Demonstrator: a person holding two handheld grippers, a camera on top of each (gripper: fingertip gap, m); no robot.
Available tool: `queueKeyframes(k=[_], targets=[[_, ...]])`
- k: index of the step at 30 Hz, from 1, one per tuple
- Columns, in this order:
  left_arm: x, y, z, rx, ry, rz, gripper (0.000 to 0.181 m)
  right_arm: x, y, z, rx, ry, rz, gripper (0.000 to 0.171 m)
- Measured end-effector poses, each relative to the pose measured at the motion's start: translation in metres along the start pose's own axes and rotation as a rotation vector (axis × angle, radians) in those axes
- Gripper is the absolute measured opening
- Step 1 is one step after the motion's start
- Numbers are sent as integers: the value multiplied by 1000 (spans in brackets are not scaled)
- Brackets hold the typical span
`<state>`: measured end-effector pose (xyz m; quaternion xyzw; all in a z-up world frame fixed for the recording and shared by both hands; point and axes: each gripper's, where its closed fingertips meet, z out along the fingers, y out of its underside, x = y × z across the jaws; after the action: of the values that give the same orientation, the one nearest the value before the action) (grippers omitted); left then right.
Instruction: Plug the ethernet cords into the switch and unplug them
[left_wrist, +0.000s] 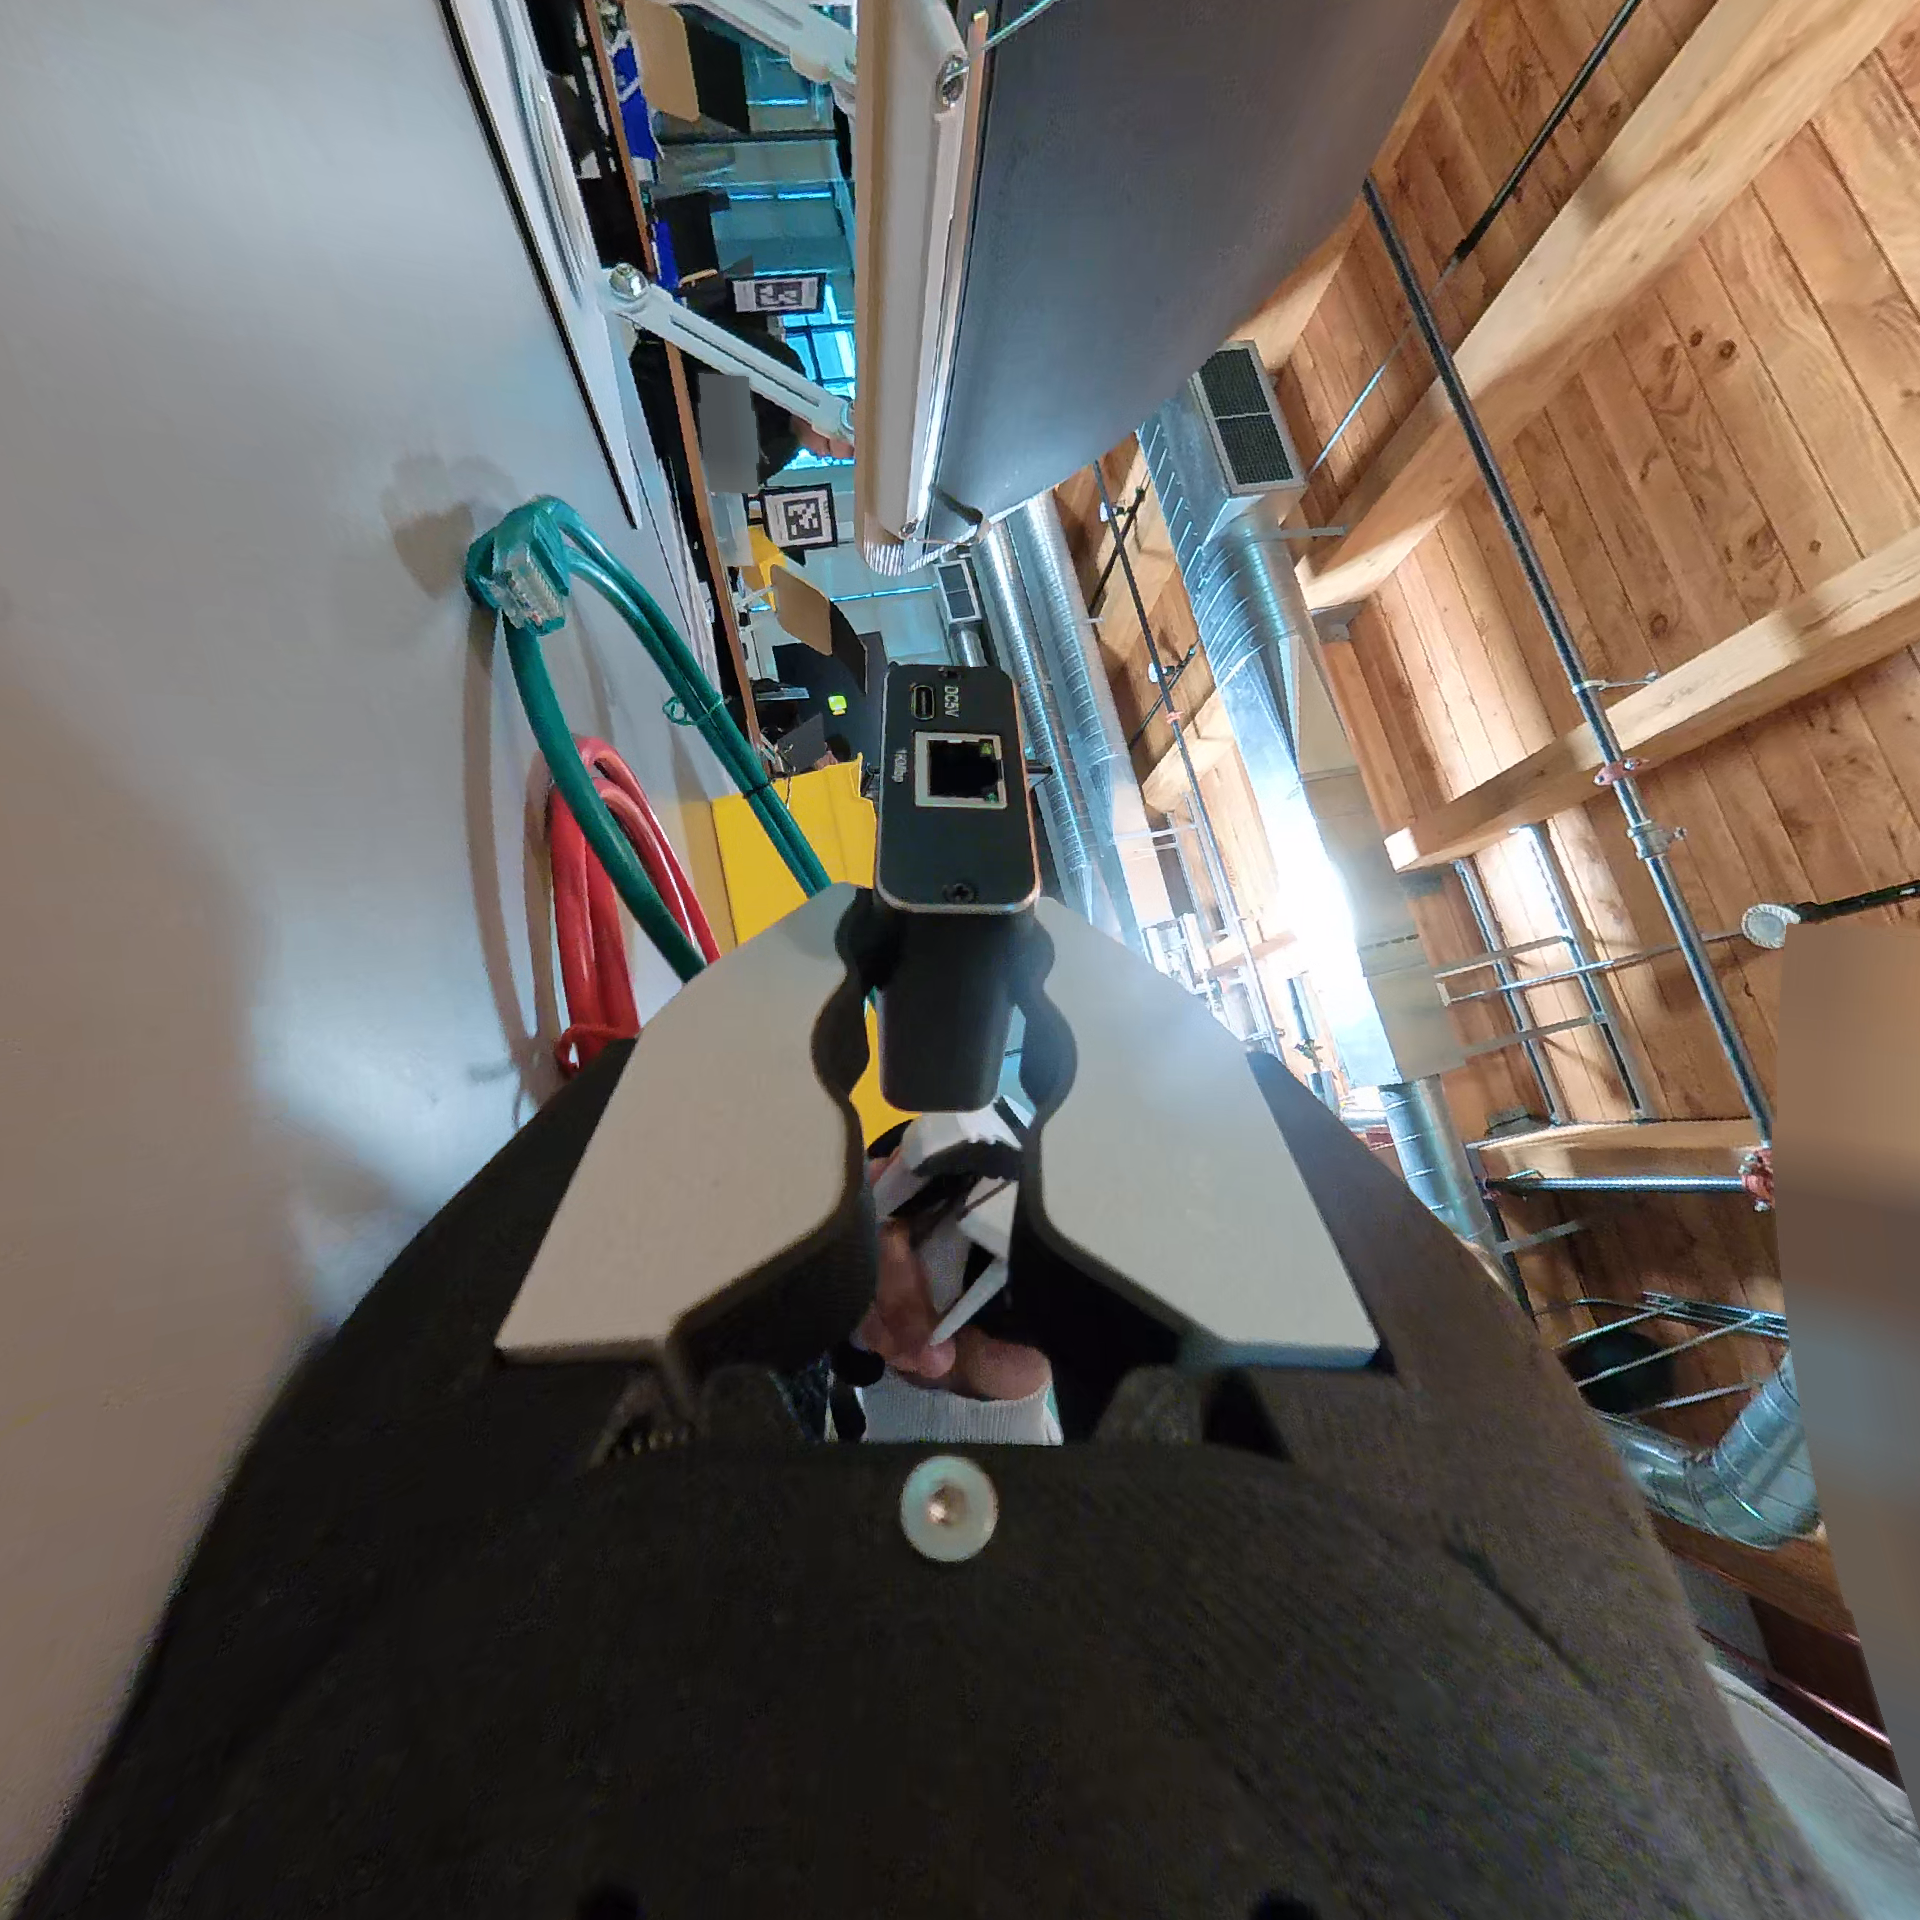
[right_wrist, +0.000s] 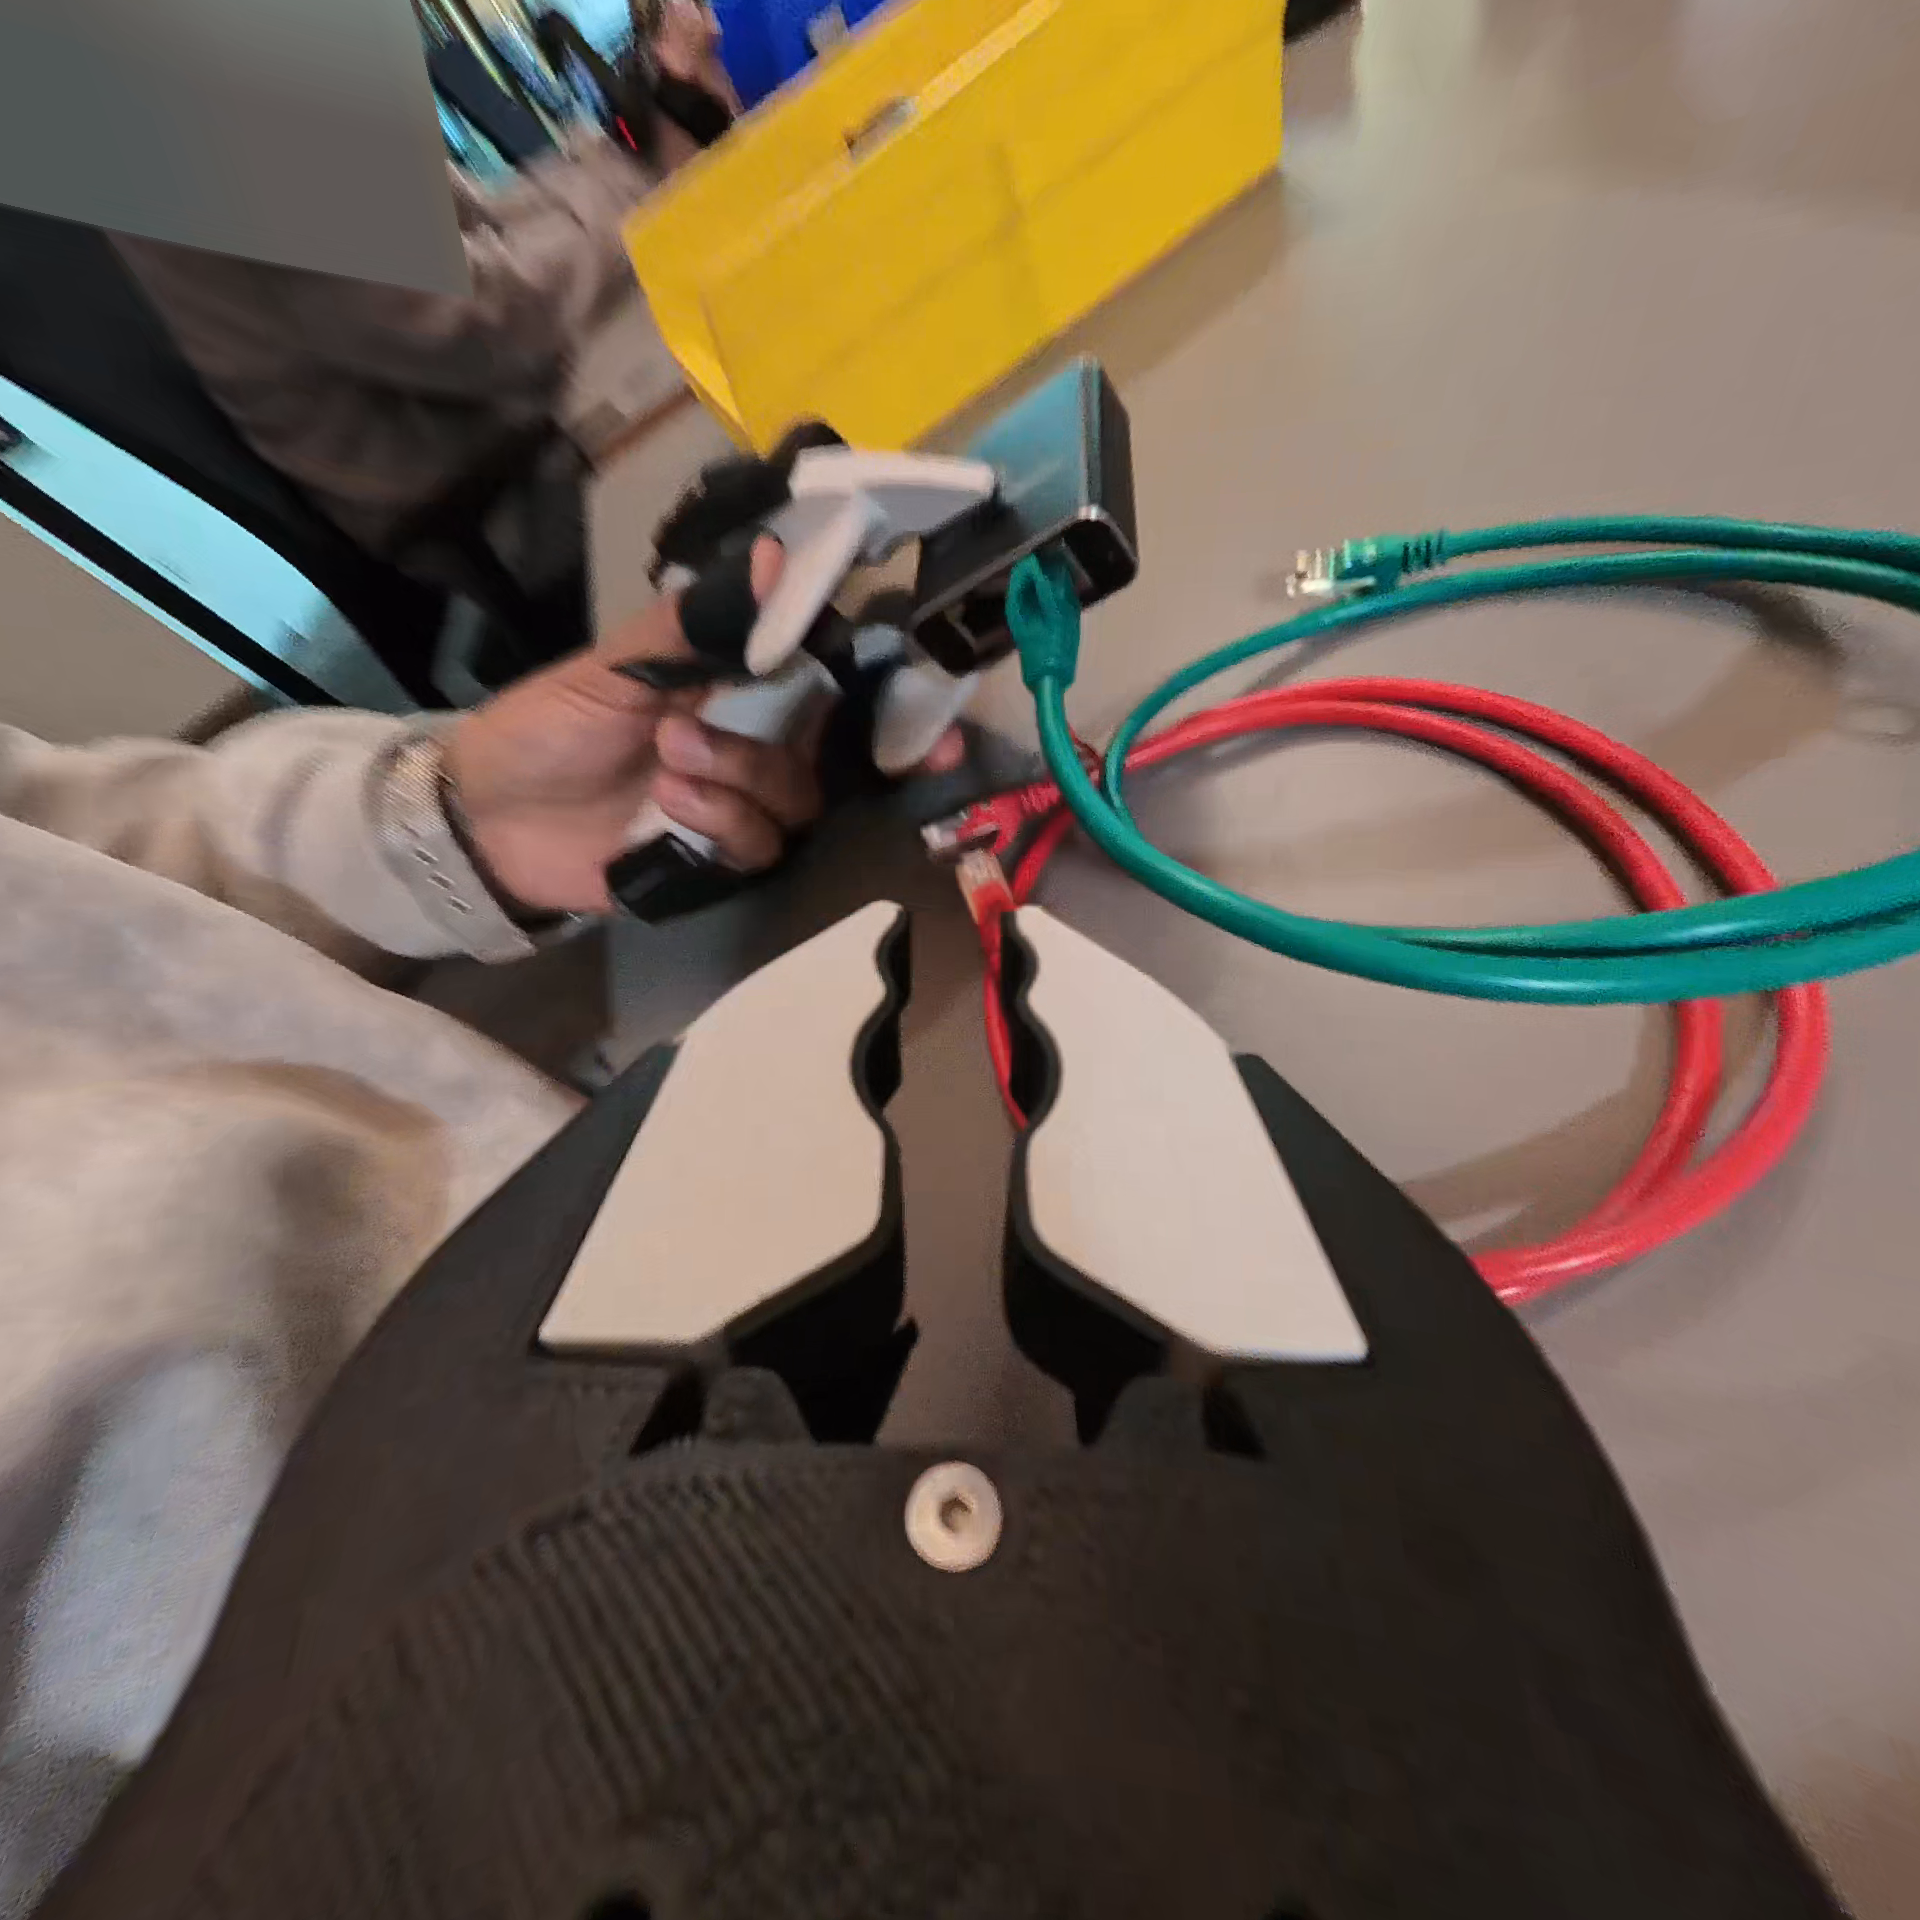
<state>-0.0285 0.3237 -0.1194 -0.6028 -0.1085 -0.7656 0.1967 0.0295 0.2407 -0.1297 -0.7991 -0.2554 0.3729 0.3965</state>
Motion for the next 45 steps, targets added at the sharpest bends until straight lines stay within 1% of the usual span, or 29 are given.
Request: queueKeyframes(k=[3, 5, 11, 14, 18, 19, 26, 28, 32, 34, 35, 36, 39, 42, 45], targets=[[-1, 1, 0, -4, -6, 7, 25, 10, 19, 14, -137, 126, -94, 22], [-1, 2, 1, -13, -10, 12, 25, 14, 26, 21, -189, 166, -135, 27], [-3, 6, 3, -35, -18, 22, 25, 14, 39, 37, -287, 164, -121, 31], [-2, 6, 3, -39, -13, 19, 25, 18, 40, 38, -308, 205, -160, 23], [-3, 8, 4, -51, -19, 26, 25, 22, 43, 39, -351, 266, -275, 12], [-4, 8, 5, -53, -20, 26, 25, 22, 43, 39, -353, 278, -294, 9], [-4, 9, 5, -56, -22, 30, 25, 23, 40, 39, -314, 273, -291, 10], [-4, 9, 5, -56, -22, 31, 25, 25, 37, 40, -299, 277, -280, 25], [-4, 9, 5, -52, -23, 34, 25, 25, 37, 41, -306, 261, -269, 25], [-4, 9, 5, -52, -24, 36, 25, 24, 37, 41, -302, 253, -288, 24], [-4, 9, 5, -53, -26, 36, 25, 23, 38, 42, -308, 248, -304, 20], [-4, 9, 5, -54, -27, 38, 25, 22, 39, 42, -322, 254, -325, 9], [-5, 9, 5, -52, -27, 40, 25, 21, 39, 45, -325, 289, -383, 9], [-5, 9, 6, -50, -27, 44, 25, 13, 29, 46, -248, 304, -419, 8], [-5, 10, 6, -46, -31, 51, 25, 11, 10, 40, -166, 402, -464, 8]])
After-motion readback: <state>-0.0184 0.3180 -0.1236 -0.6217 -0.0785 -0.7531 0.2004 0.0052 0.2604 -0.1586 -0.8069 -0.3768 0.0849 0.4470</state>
